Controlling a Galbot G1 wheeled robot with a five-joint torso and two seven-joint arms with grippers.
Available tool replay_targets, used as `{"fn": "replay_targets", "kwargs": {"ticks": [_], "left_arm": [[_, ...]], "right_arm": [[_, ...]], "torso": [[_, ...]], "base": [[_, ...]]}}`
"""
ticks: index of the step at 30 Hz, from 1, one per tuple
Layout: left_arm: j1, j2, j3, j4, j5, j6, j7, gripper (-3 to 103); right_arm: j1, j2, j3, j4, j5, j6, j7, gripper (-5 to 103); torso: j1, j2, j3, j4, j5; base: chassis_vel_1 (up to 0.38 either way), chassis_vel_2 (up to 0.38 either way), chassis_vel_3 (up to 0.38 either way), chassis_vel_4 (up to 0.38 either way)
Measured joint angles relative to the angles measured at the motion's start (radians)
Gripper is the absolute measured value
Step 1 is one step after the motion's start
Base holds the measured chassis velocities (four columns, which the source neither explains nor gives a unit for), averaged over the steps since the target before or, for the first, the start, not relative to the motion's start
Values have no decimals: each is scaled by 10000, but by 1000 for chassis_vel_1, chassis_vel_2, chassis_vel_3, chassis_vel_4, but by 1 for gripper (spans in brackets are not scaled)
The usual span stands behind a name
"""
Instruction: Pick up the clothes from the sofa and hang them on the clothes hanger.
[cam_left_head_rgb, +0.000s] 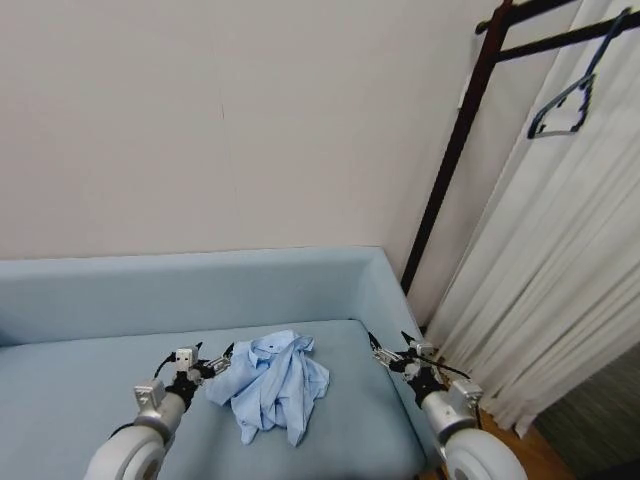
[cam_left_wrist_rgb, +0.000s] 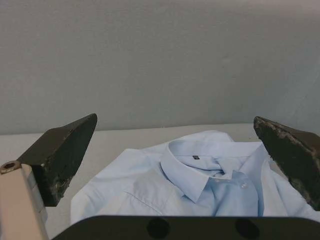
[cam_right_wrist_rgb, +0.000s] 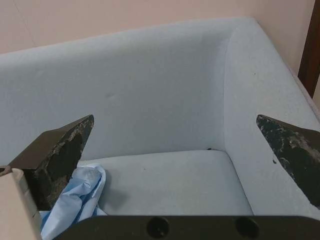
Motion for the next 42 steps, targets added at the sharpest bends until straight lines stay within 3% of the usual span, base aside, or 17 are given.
{"fn": "replay_targets", "kwargs": {"ticks": [6, 9, 10, 14, 16, 20, 26, 33, 42], "left_arm": [[97, -250, 22, 133, 269, -197, -18, 100], [-441, -232, 437, 383, 6, 569, -865, 100], [-441, -232, 437, 383, 6, 569, -865, 100], [-1398, -91, 1302, 888, -819, 1492, -2175, 100], [-1506, -115, 1424, 999, -934, 1608, -2399, 100], [-1566, -468, 1587, 1393, -1026, 1725, -2966, 100], [-2146, -637, 2214, 1783, -993, 1700, -2952, 100], [-2972, -773, 2982, 2163, -866, 1543, -2743, 100], [-4331, -941, 3965, 3239, -989, 1809, -3137, 100]], "right_arm": [[-104, 70, 103, 64, -35, -6, -46, 100], [-126, -5, 94, 26, -56, -7, -59, 100], [-126, -5, 94, 26, -56, -7, -59, 100], [-88, -171, -58, -140, -56, -6, -30, 100], [0, -264, -182, -232, -47, -6, -18, 100], [544, -695, -939, -725, 29, -7, 46, 100], [552, -769, -1012, -829, 38, 0, 86, 100], [608, -832, -1079, -929, 48, 8, 154, 100], [852, -957, -1271, -1233, 103, 22, 207, 100]], "torso": [[0, 0, 0, 2, 0], [0, 0, 0, 2, 0], [0, 0, 0, 2, 0], [0, 0, 1, -6, -1], [0, 0, 0, -8, -1], [0, -1, 1, 13, 2], [0, 0, 1, -4, 1], [0, 0, 1, 0, 1], [0, -1, 1, -1, 1]], "base": [[0, 0, 0, 0], [0, 0, 0, 0], [0, 0, 0, 0], [0, 0, 0, 0], [0, 0, 0, 0], [0, 0, 0, 0], [0, 0, 0, 0], [0, 0, 0, 0], [0, 0, 0, 0]]}}
